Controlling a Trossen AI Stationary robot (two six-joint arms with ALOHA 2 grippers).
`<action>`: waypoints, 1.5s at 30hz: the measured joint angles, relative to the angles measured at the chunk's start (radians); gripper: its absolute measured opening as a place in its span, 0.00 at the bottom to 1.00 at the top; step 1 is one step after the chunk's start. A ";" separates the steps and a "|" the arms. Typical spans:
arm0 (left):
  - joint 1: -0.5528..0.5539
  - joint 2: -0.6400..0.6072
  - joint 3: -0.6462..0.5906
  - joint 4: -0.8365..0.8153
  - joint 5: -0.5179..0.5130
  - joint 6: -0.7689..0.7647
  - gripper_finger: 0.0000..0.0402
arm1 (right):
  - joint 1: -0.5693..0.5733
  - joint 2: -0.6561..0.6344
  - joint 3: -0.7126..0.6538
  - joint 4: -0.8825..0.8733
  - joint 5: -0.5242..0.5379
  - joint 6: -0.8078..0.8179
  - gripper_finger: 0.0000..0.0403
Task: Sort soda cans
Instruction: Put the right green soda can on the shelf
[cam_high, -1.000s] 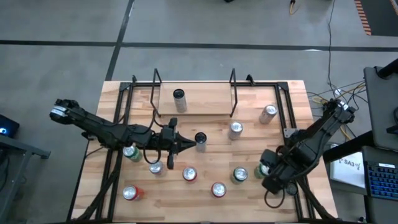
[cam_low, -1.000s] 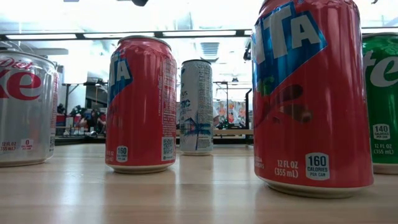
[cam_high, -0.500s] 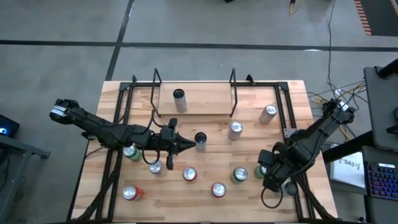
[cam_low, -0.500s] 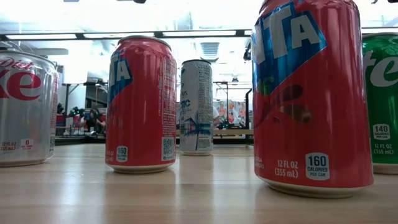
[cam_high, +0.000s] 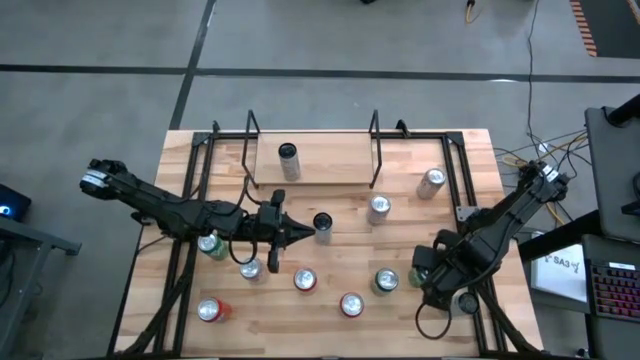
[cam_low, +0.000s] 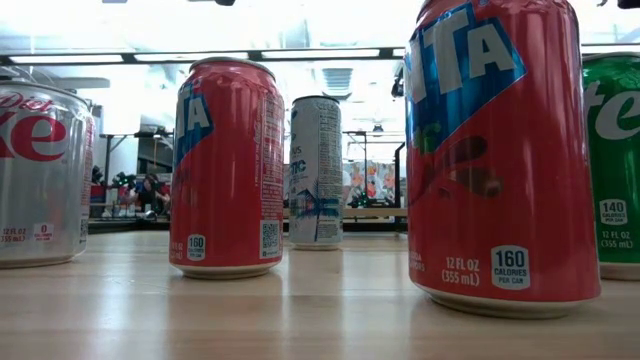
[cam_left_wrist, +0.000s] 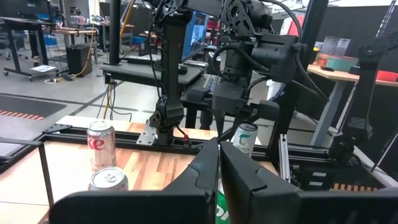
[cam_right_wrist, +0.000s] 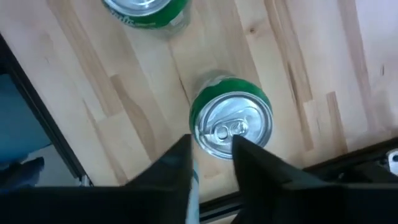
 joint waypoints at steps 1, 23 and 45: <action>0.000 0.000 0.000 0.000 0.000 0.000 0.00 | 0.001 0.001 0.000 0.000 -0.003 0.003 0.32; 0.000 0.000 0.000 0.000 0.000 0.009 0.00 | 0.018 -0.002 0.000 0.012 0.007 -0.259 0.79; 0.000 0.000 0.000 0.000 0.000 0.009 0.00 | 0.018 -0.002 -0.043 0.001 0.033 -0.362 0.89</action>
